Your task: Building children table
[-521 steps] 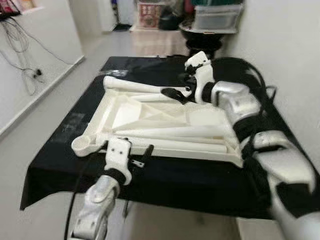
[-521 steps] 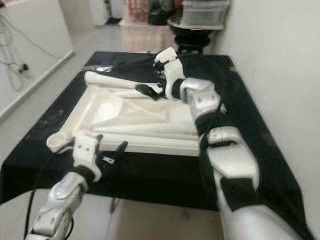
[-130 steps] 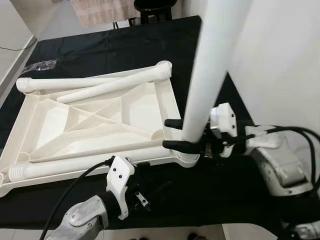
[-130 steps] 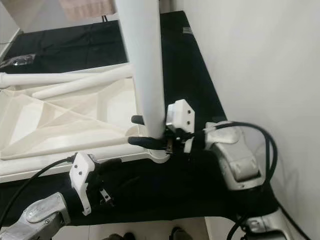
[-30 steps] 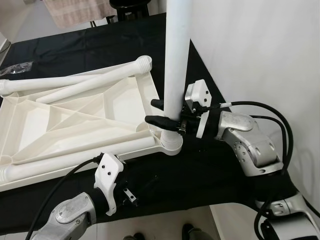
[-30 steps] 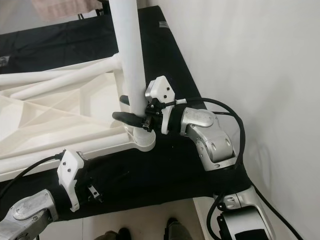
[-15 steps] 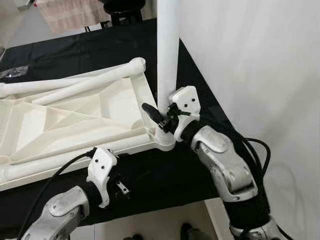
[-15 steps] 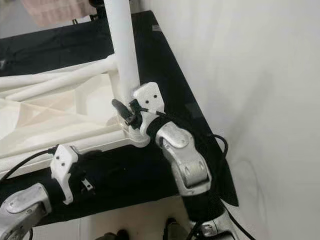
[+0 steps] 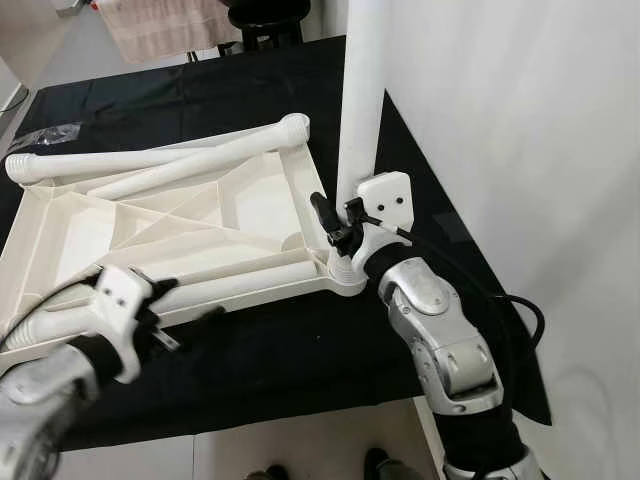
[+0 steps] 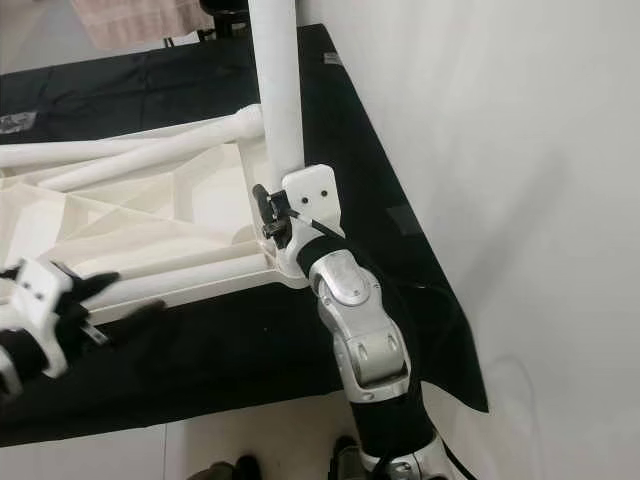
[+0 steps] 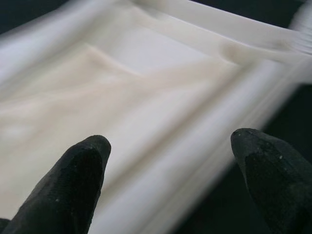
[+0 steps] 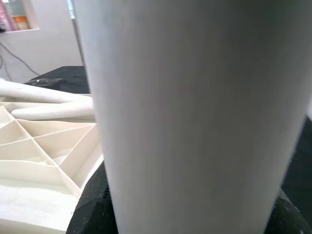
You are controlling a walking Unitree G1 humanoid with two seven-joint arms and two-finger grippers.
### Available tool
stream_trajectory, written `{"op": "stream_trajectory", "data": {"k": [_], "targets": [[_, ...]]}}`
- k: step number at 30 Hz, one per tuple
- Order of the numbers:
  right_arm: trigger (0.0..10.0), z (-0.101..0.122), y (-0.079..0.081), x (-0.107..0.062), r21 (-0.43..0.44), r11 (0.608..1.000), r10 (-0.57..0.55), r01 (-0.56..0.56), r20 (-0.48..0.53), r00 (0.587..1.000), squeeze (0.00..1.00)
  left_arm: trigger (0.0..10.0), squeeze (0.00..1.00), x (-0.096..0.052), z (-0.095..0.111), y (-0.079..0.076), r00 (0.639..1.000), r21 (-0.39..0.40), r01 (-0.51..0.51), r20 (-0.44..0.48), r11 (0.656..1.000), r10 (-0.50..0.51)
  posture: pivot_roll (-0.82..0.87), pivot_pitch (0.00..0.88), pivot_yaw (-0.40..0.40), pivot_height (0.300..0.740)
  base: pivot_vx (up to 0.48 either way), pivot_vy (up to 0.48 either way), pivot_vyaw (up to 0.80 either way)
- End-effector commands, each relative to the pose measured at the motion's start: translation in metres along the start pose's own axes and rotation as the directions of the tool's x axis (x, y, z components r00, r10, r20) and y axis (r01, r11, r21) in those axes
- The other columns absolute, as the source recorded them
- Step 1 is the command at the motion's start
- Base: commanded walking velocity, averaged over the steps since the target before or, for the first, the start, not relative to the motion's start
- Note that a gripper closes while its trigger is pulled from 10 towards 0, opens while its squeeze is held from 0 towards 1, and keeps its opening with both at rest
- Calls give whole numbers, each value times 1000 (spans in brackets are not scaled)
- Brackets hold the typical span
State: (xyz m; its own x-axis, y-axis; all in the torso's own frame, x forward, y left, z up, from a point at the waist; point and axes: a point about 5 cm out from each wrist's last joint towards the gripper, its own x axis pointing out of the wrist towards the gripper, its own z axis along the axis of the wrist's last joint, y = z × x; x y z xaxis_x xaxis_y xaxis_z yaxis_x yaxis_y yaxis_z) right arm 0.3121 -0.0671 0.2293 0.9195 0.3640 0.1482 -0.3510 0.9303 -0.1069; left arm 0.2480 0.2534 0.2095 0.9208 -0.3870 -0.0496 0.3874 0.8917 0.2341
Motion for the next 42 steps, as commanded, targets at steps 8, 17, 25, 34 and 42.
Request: {"op": "stream_trajectory", "data": {"k": [8,17,25,34,42], "targets": [[10000,-58,6,-7,59,996,-43,64,-313,949,0,10000,882,31,82,21,940,-90,195,302,977,-160,18,272,60,740,0,0,0],[10000,-54,16,-4,84,996,-1,27,-291,957,0,10000,1000,63,154,-25,654,-98,681,526,725,-544,19,260,69,740,0,0,0],[10000,-49,23,-1,102,995,30,-2,-272,962,0,10000,1000,81,178,-44,510,-51,816,532,576,-676,17,254,73,740,0,0,0],[10000,-36,54,2,131,982,163,-137,-211,964,0,10000,0,122,197,-79,446,29,861,436,508,-782,4,250,107,740,0,0,0],[10000,-34,61,1,141,975,198,-171,-204,959,0,0,0,135,210,-86,472,73,827,448,557,-759,-2,242,121,740,0,0,0]]}}
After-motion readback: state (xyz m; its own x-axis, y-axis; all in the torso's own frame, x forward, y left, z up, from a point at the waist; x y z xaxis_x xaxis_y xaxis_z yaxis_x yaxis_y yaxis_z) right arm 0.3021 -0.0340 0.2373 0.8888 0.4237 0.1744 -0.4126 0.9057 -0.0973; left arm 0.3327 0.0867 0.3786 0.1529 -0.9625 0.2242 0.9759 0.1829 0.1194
